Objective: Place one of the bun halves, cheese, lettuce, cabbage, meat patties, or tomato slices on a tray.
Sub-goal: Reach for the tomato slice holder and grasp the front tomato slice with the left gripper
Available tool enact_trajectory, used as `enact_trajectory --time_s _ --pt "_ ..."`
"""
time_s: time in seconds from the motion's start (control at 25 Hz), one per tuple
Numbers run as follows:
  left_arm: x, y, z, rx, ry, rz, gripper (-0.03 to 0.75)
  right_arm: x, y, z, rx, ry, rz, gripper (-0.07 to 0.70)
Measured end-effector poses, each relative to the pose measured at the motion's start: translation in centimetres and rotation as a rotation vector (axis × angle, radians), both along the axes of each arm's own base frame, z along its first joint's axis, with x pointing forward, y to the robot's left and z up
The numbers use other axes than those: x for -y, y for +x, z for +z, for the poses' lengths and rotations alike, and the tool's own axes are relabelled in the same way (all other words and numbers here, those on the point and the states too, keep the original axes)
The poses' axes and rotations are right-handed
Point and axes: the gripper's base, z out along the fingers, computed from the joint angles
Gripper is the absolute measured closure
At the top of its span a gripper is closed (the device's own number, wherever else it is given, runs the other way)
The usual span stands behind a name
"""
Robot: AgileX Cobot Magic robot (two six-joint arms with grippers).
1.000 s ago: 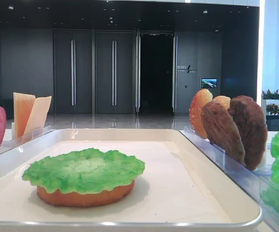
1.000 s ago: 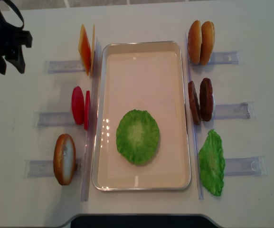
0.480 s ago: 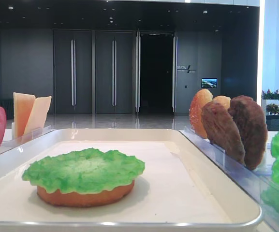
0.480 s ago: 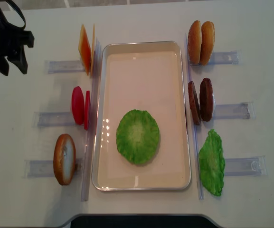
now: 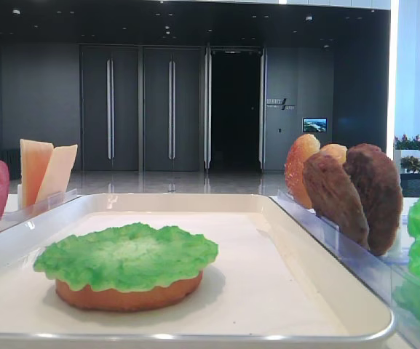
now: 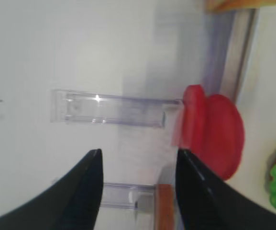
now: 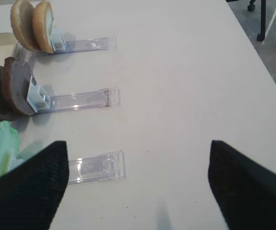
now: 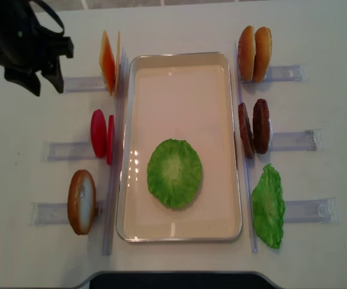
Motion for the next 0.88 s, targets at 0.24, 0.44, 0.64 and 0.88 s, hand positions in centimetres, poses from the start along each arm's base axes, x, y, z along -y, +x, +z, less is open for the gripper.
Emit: enact_trajectory --time_s 0.24,0.44,0.64,0.88 --pt "5.5 -1.2 0.0 0.019 -0.029 -0.068 0.335 0.0 0.0 0.0 0.000 0.000 0.000 0.039" --pt "8.8 -2.4 0.0 0.035 -0.051 -0.105 0.335 0.0 0.0 0.0 0.000 0.000 0.000 0.039" --pt "10.2 -2.3 -1.2 0.005 -0.049 -0.116 0.335 0.0 0.0 0.0 0.000 0.000 0.000 0.039" --pt "10.6 -1.5 -3.4 -0.050 -0.020 -0.114 0.335 0.0 0.0 0.0 0.000 0.000 0.000 0.039"
